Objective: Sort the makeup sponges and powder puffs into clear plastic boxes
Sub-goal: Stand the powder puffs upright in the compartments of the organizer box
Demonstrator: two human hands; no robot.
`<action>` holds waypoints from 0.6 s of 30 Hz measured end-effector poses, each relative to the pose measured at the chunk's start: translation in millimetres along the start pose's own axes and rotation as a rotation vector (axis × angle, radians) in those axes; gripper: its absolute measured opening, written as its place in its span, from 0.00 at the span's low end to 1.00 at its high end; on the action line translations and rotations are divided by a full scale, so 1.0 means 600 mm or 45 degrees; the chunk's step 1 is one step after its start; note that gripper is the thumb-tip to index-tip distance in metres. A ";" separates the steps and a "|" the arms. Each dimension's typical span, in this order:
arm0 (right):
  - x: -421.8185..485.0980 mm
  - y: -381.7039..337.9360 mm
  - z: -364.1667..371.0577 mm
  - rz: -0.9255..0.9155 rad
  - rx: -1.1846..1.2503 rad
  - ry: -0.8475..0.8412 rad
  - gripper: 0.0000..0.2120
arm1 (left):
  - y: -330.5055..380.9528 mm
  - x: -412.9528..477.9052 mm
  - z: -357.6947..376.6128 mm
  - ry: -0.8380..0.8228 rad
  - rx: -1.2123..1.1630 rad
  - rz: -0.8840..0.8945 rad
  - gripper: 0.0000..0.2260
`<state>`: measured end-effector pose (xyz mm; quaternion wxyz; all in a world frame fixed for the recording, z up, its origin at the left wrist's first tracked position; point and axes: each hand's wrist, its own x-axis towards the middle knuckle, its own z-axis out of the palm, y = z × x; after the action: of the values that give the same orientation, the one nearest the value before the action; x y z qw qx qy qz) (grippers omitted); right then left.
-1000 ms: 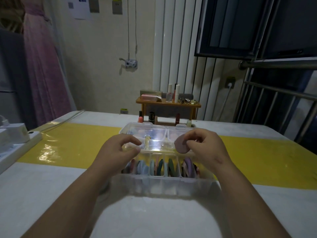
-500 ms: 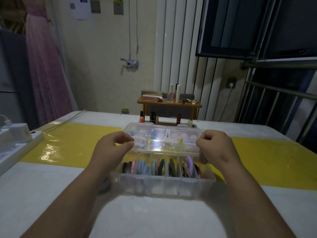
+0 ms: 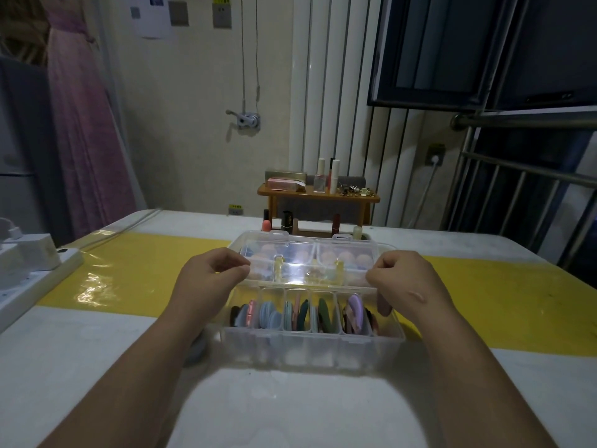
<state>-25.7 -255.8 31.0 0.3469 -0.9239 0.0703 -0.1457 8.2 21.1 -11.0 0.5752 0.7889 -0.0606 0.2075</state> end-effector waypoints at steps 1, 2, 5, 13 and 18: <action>0.001 0.001 0.000 0.000 -0.013 0.000 0.07 | 0.000 0.000 0.000 -0.003 -0.001 0.000 0.09; 0.002 0.001 0.000 0.005 -0.037 -0.012 0.07 | 0.001 0.000 0.000 -0.005 -0.002 0.001 0.09; 0.006 0.001 0.002 0.030 -0.158 -0.090 0.06 | 0.002 -0.001 0.000 0.003 0.002 0.000 0.09; 0.015 0.010 0.012 0.040 -0.354 -0.186 0.05 | 0.008 -0.002 0.000 0.024 0.013 -0.021 0.06; 0.015 0.009 0.010 0.028 -0.379 -0.196 0.04 | 0.009 -0.003 -0.001 0.022 0.026 -0.039 0.05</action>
<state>-15.1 -258.2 25.1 0.2122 -0.9726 0.0745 -0.0585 4.7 19.9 -6.8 0.5706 0.7938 -0.0414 0.2062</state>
